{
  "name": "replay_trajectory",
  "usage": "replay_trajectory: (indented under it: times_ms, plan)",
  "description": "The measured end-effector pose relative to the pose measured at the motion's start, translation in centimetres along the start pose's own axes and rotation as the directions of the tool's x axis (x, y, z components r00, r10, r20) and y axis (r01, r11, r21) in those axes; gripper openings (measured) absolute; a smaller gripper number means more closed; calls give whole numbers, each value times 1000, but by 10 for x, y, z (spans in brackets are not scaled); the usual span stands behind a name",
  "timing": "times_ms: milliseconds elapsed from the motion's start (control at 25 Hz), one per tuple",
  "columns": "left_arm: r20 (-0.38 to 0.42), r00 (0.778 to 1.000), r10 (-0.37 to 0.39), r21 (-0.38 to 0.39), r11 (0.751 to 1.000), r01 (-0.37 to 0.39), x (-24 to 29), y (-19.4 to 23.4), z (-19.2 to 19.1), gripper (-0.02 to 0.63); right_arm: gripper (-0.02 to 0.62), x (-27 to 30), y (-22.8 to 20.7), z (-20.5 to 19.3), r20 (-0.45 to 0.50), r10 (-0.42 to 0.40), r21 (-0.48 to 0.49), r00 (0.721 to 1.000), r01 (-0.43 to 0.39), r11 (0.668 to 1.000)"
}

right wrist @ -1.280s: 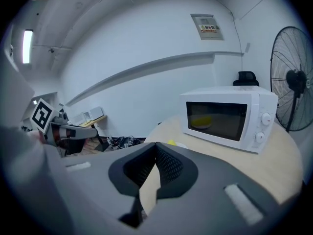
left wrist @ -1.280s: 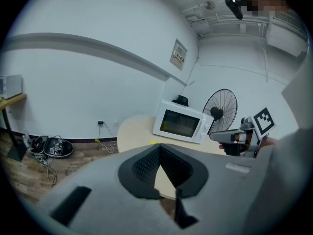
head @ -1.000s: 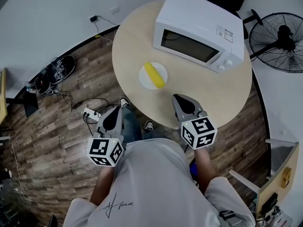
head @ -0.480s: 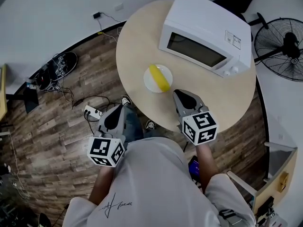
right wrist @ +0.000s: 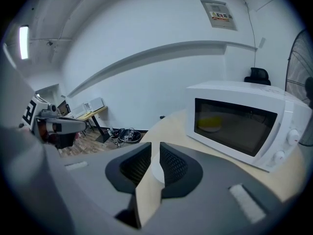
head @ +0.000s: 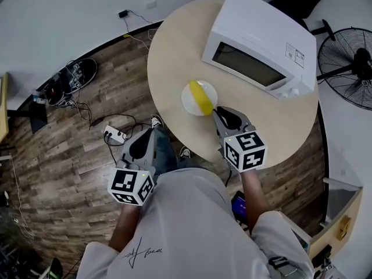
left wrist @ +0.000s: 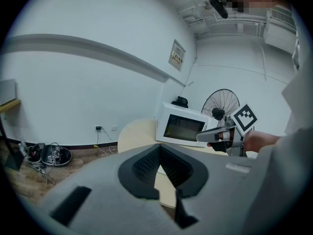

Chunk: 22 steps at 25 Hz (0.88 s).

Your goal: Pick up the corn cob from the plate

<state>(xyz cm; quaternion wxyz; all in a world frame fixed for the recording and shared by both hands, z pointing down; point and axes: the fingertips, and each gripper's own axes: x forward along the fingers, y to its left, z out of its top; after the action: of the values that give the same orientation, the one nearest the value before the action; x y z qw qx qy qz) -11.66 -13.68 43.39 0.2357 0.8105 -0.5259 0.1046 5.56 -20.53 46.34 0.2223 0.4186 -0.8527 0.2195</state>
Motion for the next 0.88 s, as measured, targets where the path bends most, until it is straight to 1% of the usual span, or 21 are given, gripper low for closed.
replay_trajectory:
  times_ms: [120, 560, 880]
  plan:
    - [-6, 1000, -5, 2, 1000, 5, 2, 2, -1, -8, 86, 10, -1, -3, -21, 7, -3, 1000, -7, 1000]
    - [4, 1000, 5, 1, 1000, -5, 6, 9, 8, -8, 118, 40, -9, -22, -108, 11, 14, 994, -10, 1000]
    - [44, 999, 10, 8, 1000, -11, 3, 10, 20, -8, 135, 58, -18, -39, -157, -14, 19, 987, 17, 1000]
